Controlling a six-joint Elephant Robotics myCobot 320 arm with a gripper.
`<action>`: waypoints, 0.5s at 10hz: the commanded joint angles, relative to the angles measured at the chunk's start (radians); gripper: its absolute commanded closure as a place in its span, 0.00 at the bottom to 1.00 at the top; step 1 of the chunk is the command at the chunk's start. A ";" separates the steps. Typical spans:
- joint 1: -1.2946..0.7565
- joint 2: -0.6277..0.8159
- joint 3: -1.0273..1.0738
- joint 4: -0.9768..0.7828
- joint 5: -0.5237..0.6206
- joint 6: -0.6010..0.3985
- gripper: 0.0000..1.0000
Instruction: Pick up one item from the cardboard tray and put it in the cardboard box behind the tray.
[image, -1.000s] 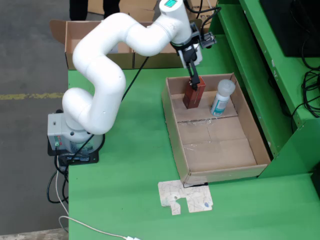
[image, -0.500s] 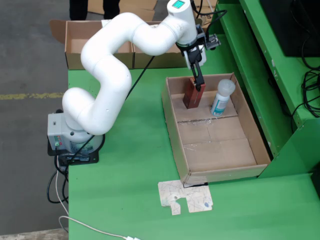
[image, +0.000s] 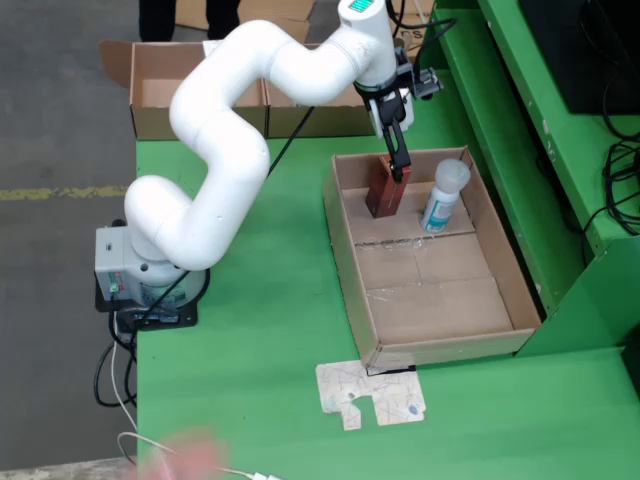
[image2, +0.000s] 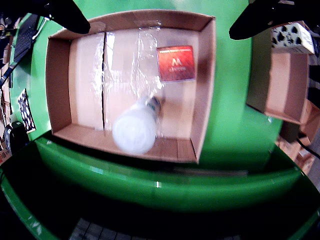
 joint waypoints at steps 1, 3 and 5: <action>0.009 -0.021 0.132 -0.066 -0.015 0.004 0.00; 0.009 -0.082 0.242 -0.116 -0.012 -0.001 0.00; 0.009 -0.082 0.242 -0.116 -0.012 -0.001 0.00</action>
